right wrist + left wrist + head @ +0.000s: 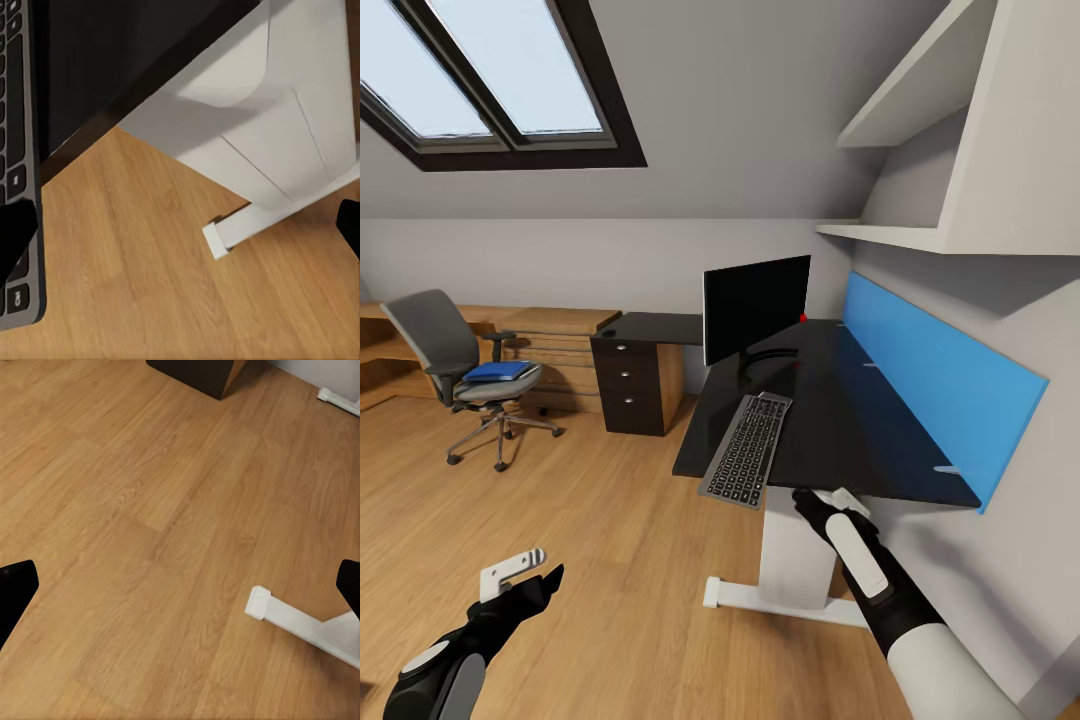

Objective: In the bedroom, organize the workspace by keeping the computer under the desk, ensuring the monitor is on the desk, placing the keyboard on the desk next to the monitor, placing the mouse on the desk next to the keyboard, moving the folder from the swivel chair onto the desk next to the mouse, stacking the notebook on top of the folder with the pen on top of the notebook, and positioning the swivel chair next to the desk.

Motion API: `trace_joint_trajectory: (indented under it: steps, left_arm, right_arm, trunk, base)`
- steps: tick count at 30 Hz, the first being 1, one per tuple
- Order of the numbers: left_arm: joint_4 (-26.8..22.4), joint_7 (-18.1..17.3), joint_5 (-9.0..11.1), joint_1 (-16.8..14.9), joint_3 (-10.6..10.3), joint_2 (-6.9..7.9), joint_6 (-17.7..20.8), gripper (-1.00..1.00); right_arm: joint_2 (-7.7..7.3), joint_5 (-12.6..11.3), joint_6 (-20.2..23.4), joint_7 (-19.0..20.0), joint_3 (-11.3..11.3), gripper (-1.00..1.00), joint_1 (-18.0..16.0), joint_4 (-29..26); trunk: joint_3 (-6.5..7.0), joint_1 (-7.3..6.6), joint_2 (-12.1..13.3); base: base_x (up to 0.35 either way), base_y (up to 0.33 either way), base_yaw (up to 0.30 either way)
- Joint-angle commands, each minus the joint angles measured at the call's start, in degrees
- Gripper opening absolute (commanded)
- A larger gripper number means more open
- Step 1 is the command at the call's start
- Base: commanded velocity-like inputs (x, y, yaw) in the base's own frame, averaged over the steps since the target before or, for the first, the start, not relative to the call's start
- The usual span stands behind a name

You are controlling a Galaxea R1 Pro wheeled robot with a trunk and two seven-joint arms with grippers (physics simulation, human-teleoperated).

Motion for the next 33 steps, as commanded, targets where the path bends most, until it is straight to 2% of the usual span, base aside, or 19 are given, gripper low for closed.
trace_joint_trajectory:
  steps: [1,11,23,33]
  left_arm:
    - [-0.19,0.46,0.61,-0.03,-0.03,0.02,0.27,1.00]
    - [-0.75,0.46,0.61,-0.03,0.08,0.02,0.36,1.00]
    - [-0.81,0.43,0.61,-0.03,0.15,0.02,0.41,1.00]
    - [-0.81,0.38,0.61,-0.03,0.16,0.11,0.60,1.00]
  right_arm:
    - [0.00,-0.25,0.01,-0.39,0.10,1.00,-0.04,0.24]
    - [0.09,-0.19,-5.63,-0.38,0.37,1.00,-0.12,7.64]
    - [0.87,-0.29,-6.42,-0.23,0.61,1.00,-0.13,8.28]
    - [1.08,-0.29,-6.47,-0.20,0.85,1.00,-0.13,8.28]
  trunk:
    - [-0.06,0.00,-0.03]
    - [-0.06,0.00,-0.03]
    - [-0.06,0.00,-0.03]
    - [-0.06,0.00,-0.03]
  base:
    - [0.000,0.000,0.000]
    - [0.000,0.000,0.000]
    - [0.000,0.006,0.000]
    - [0.000,0.222,0.000]
